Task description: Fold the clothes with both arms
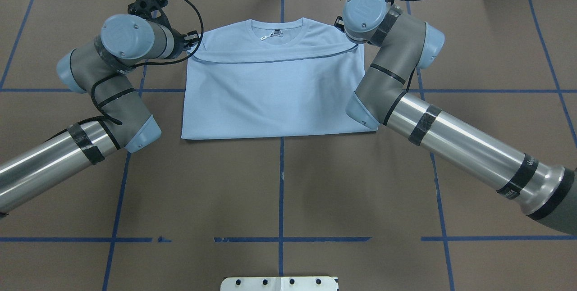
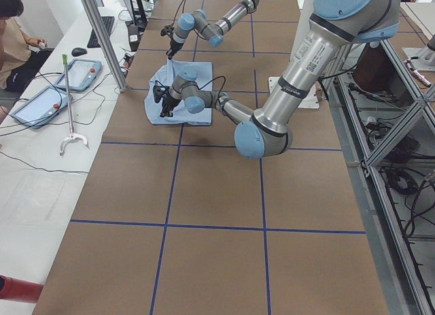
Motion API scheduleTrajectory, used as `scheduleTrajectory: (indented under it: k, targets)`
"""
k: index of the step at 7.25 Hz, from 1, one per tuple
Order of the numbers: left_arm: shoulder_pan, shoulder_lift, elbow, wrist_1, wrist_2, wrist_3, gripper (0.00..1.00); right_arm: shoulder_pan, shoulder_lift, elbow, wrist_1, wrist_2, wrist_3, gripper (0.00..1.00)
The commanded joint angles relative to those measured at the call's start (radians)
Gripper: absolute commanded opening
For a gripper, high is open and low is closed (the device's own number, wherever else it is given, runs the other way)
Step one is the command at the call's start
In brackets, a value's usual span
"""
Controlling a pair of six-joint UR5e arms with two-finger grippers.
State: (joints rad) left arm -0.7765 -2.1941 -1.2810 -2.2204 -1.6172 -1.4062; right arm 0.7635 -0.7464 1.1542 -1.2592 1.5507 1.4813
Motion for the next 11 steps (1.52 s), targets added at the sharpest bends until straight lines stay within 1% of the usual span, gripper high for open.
scheduleTrajectory:
  k: [1, 2, 3, 4, 5, 6, 7, 8, 9, 11]
  targets:
    - [-0.012, -0.001, 0.009, -0.050, -0.012, -0.007, 0.54, -0.013, -0.026, 0.106, 0.000, 0.012, 0.013, 0.52]
    - [-0.020, 0.005, -0.007, -0.082, -0.088, -0.029, 0.64, -0.029, -0.094, 0.204, 0.001, 0.078, 0.014, 0.54]
    - [-0.017, 0.017, -0.079, -0.091, -0.101, -0.143, 0.62, -0.055, -0.216, 0.370, 0.000, 0.113, 0.020, 0.58]
    - [-0.015, 0.017, -0.111, -0.097, -0.104, -0.161, 0.57, -0.093, -0.297, 0.466, -0.005, 0.114, 0.077, 0.60]
    - [-0.017, 0.026, -0.144, -0.129, -0.118, -0.131, 0.57, -0.122, -0.330, 0.485, 0.001, 0.115, 0.124, 0.60]
    - [-0.017, 0.033, -0.150, -0.140, -0.133, -0.132, 0.58, -0.150, -0.362, 0.501, 0.001, 0.117, 0.176, 0.60]
    - [-0.017, 0.052, -0.168, -0.140, -0.127, -0.134, 0.74, -0.159, -0.407, 0.516, 0.003, 0.132, 0.218, 0.61]
    - [-0.017, 0.060, -0.182, -0.139, -0.127, -0.134, 0.75, -0.159, -0.419, 0.536, 0.001, 0.190, 0.250, 0.62]
    - [-0.015, 0.060, -0.181, -0.137, -0.125, -0.134, 0.75, -0.161, -0.438, 0.542, 0.003, 0.199, 0.289, 0.63]
    - [-0.017, 0.062, -0.181, -0.137, -0.124, -0.134, 0.75, -0.176, -0.441, 0.529, 0.003, 0.195, 0.297, 0.63]
